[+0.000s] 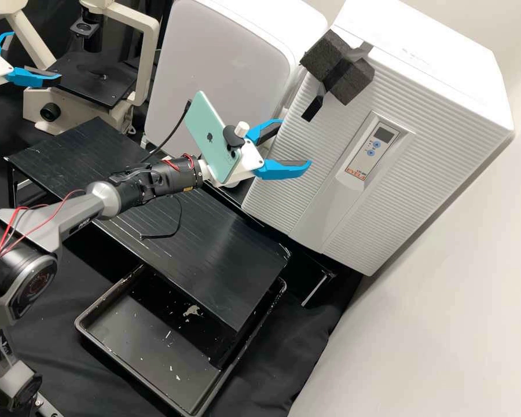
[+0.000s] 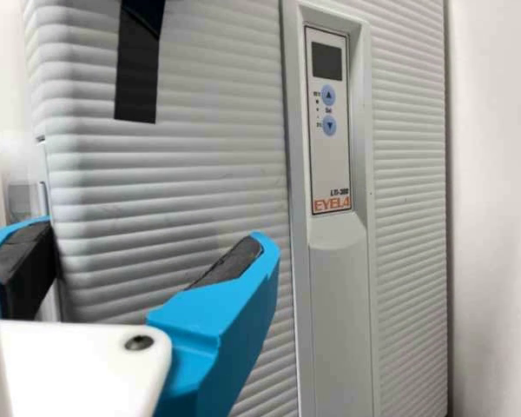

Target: Open the incubator door

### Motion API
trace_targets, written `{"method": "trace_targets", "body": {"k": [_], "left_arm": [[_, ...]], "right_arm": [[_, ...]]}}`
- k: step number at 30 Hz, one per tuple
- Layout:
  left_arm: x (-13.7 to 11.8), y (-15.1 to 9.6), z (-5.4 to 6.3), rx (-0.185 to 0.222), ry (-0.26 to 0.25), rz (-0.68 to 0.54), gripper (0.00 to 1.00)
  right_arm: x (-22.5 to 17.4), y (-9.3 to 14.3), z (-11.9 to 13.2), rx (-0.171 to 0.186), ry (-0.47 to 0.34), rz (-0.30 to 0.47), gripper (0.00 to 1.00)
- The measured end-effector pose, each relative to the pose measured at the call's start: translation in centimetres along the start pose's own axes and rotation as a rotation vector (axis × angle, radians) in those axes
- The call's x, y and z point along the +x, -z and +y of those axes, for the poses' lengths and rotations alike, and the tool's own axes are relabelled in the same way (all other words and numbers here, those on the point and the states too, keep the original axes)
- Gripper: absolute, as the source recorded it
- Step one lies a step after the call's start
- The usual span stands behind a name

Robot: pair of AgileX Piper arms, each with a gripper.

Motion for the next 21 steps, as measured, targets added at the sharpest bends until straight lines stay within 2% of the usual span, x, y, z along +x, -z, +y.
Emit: {"method": "trace_targets", "body": {"k": [13, 21], "left_arm": [[0.00, 0.00, 0.00, 0.000, 0.000, 0.000, 1.00], [0.00, 0.00, 0.00, 0.000, 0.000, 0.000, 1.00]], "right_arm": [[-0.06, 0.09, -0.09, 0.003, 0.026, 0.002, 0.00], [-0.28, 0.07, 0.00, -0.010, 0.032, 0.008, 0.00]]}}
